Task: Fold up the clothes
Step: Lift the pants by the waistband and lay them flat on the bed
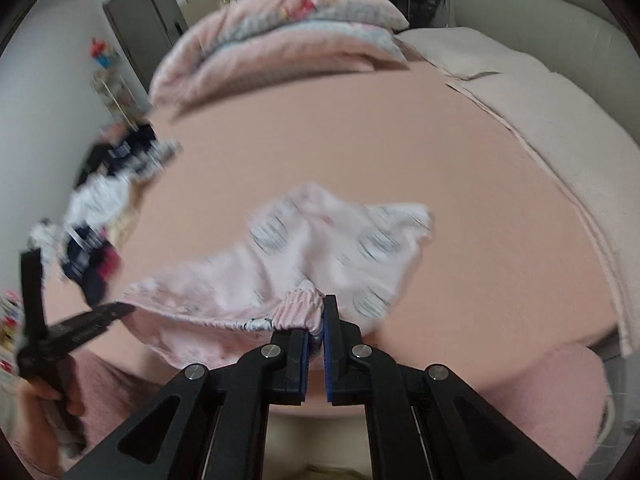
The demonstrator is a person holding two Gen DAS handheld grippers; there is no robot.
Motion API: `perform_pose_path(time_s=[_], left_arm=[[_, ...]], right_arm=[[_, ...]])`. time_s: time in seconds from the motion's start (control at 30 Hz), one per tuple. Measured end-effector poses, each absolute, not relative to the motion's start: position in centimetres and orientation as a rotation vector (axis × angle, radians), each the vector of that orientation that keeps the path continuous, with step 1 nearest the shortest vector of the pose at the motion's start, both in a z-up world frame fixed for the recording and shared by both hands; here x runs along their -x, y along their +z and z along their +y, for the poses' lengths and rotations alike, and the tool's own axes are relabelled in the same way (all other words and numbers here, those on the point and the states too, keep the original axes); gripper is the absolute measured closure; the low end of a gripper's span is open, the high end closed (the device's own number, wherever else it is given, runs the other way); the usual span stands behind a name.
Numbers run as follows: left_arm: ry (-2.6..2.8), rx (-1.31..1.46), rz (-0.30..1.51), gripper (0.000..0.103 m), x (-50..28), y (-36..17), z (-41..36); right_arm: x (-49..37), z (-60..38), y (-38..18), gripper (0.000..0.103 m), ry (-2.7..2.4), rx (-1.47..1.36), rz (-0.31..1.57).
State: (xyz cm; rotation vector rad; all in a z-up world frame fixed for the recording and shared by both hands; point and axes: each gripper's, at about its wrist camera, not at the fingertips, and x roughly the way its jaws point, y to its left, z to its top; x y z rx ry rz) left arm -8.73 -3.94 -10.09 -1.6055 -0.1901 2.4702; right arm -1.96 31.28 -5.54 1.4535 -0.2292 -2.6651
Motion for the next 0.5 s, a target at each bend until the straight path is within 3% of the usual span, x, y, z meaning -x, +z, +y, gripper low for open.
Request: perform_pose_path(time_s=[0.07,0.27,0.3,0.33,0.43,0.5], left_arm=[[2.471,1.634,-0.198,0.061,8.2,-11.0,-3.7],[2.465,1.627,-0.220,0.062,6.4,-11.8,-2.2],[2.470,1.625,-0.172,0.088,6.4,-12.0,-1.5],[2.499,1.654,-0.072,0.100,6.7,-12.2,-1.0],[2.620,1.524,0.026,0.100,8.9,-7.8,-1.5],[2.688,1.339,0.083,0.100,11.4,-1.8,-1.6]], right_arm=[[1.8,31.2,-6.3,0.101,-2.677,-1.473,-0.169],[2.5,29.7,-9.1,0.098,-2.710,-1.501,0.104],[3.0,29.3,-10.0,0.098,-2.700,-1.500,0.156],[3.4,28.8,-10.9,0.099,-2.675,-1.514,0.192],[5.6,28.5,-11.0,0.101,-2.669,-1.506,0.241],[7.3,29.6,-7.0,0.101,-2.733,-1.394,0.158]])
